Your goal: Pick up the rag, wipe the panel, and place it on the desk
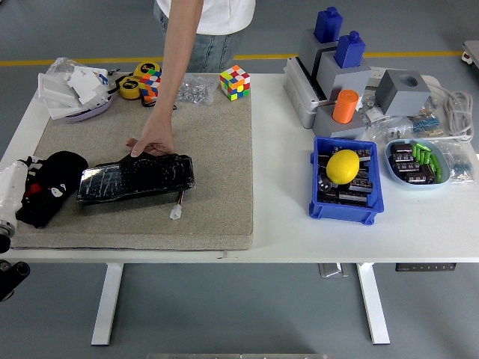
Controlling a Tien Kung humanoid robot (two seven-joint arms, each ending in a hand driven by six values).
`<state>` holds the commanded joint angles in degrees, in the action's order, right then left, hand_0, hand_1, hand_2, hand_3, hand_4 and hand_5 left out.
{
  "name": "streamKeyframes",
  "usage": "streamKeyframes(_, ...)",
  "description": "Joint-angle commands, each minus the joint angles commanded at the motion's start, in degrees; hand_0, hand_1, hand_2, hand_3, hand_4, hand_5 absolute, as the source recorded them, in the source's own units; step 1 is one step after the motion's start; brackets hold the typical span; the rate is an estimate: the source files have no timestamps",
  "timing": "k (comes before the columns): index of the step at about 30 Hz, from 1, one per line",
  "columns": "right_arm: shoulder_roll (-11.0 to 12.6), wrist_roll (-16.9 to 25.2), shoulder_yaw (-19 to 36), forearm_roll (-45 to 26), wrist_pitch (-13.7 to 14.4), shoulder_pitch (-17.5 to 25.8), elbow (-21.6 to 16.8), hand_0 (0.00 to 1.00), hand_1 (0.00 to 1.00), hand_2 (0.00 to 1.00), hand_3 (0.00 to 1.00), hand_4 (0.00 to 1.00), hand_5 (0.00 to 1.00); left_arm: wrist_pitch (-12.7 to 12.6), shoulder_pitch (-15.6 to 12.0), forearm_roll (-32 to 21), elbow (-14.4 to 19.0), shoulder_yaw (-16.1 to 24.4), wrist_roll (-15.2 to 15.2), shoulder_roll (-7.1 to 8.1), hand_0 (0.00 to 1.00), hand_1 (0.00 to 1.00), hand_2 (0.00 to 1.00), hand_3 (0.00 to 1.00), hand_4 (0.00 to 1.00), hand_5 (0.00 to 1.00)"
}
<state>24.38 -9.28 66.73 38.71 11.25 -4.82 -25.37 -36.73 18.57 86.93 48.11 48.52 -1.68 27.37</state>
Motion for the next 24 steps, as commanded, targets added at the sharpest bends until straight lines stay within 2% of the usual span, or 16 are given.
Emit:
streamKeyframes(2,0.04,-0.04,0.06,-0.02,-0.04,0.04,0.09,0.743,0.638,0.693,0.604,0.974,0.586,-0.24,0.15,-0.17,-0.19,-0.08,0.00,-0.23,0.362,0.460,0.514,0.642,0.807,0.406)
streamKeyframes(3,0.05,-0.08,0.08,0.05,-0.06,0.03,0.10,0.742,0.638,0.693,0.603,0.973,0.585,-0.25,0.23,-0.34,-0.26,-0.10,-0.06,-0.34,0.332,0.385,0.480,0.624,0.746,0.384)
streamKeyframes(8,0.09,-0.11,0.10,0.19,-0.04,-0.15,0.10,0.742,0.638,0.693,0.603,0.973,0.585,-0.25,0.85,-0.81,-0.86,-0.27,0.12,-0.84,0.332,0.385,0.480,0.624,0.746,0.384)
streamKeyframes(9,0.09,-0.14,0.06,0.22,-0.06,-0.20,0.11,0.743,0.638,0.693,0.603,0.972,0.584,-0.25,0.92,-0.90,-0.96,-0.24,0.12,-0.95,0.300,0.295,0.443,0.615,0.743,0.394)
streamKeyframes(14,-0.03,-0.17,0.17,0.35,-0.12,-0.19,0.15,0.743,0.638,0.693,0.603,0.972,0.584,-0.25,1.42,-1.35,-1.43,-0.41,0.07,-1.33,0.300,0.295,0.443,0.615,0.743,0.394)
streamKeyframes(15,-0.04,-0.20,0.16,0.38,-0.15,-0.20,0.15,0.742,0.638,0.693,0.603,0.973,0.584,-0.25,1.47,-1.50,-1.57,-0.37,0.03,-1.38,0.247,0.205,0.389,0.605,0.669,0.393)
streamKeyframes(20,-0.07,-0.17,0.34,0.42,-0.13,-0.20,0.15,0.742,0.638,0.693,0.603,0.973,0.584,-0.25,1.56,-1.64,-1.90,0.14,0.01,-1.52,0.247,0.205,0.389,0.605,0.669,0.393)
streamKeyframes(21,-0.07,-0.19,0.24,0.40,-0.17,-0.23,0.14,0.742,0.638,0.693,0.602,0.972,0.584,-0.25,1.58,-1.37,-1.90,0.29,0.12,-1.53,0.234,0.167,0.314,0.594,0.608,0.396)
streamKeyframes(24,-0.10,-0.21,0.34,0.40,-0.18,-0.26,0.17,0.742,0.638,0.693,0.602,0.972,0.584,-0.25,1.69,-1.14,-1.91,0.43,0.09,-1.45,0.234,0.167,0.314,0.594,0.608,0.396)
